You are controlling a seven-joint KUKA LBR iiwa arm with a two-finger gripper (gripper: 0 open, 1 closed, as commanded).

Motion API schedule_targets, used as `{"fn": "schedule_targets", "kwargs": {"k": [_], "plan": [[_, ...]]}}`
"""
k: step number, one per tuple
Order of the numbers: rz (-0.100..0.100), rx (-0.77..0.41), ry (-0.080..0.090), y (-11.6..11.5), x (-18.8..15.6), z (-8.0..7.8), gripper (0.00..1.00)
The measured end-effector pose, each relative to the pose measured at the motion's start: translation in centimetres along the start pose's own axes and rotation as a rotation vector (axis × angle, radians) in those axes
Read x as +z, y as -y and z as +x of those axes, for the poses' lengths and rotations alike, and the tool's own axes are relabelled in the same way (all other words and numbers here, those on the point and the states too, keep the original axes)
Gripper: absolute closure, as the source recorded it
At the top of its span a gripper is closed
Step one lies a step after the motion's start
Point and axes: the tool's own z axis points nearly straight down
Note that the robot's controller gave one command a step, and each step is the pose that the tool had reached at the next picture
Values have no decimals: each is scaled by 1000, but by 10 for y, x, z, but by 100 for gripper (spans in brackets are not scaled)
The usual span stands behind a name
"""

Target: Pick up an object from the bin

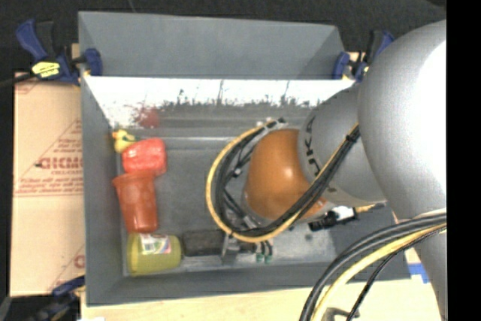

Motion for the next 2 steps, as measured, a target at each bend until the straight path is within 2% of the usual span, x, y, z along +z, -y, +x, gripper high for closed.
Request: {"fn": "schedule_targets", "kwargs": {"k": [2], "plan": [[0,-2,-1,0,-11,0,100]]}}
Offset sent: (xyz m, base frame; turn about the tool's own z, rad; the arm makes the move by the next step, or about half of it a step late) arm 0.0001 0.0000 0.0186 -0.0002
